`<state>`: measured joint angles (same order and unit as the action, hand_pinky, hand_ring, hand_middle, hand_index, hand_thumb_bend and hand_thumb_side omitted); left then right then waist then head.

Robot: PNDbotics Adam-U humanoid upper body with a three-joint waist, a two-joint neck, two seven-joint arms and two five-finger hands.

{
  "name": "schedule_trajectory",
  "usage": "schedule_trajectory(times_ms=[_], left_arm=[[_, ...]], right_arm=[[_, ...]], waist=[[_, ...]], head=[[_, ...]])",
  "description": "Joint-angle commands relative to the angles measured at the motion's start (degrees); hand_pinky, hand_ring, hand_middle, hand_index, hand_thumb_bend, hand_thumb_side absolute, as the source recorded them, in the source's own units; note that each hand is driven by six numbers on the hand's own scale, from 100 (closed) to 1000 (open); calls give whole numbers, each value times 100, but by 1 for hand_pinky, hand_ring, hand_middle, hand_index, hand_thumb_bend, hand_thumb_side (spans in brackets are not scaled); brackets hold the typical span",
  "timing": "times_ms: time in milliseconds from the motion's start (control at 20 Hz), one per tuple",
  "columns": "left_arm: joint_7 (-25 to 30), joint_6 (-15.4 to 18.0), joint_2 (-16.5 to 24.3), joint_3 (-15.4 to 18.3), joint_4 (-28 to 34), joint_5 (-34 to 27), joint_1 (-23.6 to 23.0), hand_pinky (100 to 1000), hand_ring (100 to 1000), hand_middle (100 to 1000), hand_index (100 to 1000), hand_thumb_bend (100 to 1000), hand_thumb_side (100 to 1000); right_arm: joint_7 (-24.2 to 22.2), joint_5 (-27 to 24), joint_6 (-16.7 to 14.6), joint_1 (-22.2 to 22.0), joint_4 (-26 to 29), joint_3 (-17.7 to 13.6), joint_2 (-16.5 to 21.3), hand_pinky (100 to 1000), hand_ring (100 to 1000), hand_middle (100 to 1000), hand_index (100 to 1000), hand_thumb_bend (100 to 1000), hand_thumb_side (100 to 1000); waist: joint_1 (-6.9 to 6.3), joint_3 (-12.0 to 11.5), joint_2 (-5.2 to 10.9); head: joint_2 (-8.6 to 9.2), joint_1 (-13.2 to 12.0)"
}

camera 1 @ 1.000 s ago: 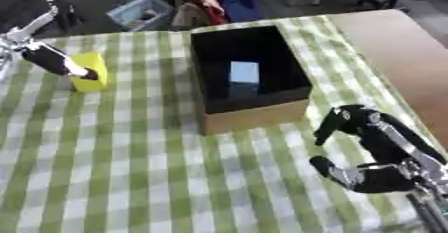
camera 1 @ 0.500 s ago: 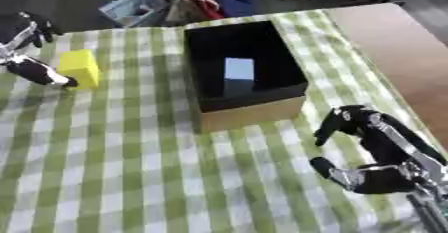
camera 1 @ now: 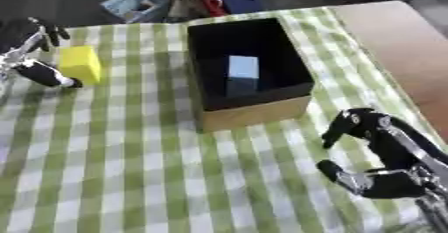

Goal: Pick up objects on the table and place them in the box.

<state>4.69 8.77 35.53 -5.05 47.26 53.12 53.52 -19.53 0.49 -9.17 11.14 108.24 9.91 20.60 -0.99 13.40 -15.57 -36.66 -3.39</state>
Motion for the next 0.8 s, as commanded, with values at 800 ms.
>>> schedule_trajectory(times_ms=[800], left_arm=[[147, 138, 80, -337, 1521, -1017, 269, 603, 470, 439, 623, 570, 100]], right_arm=[[-18, 14, -19, 27, 55, -38, 103, 670, 537, 510, 569, 388, 100]], waist=[[-32, -52, 244]], head=[[-13, -175]])
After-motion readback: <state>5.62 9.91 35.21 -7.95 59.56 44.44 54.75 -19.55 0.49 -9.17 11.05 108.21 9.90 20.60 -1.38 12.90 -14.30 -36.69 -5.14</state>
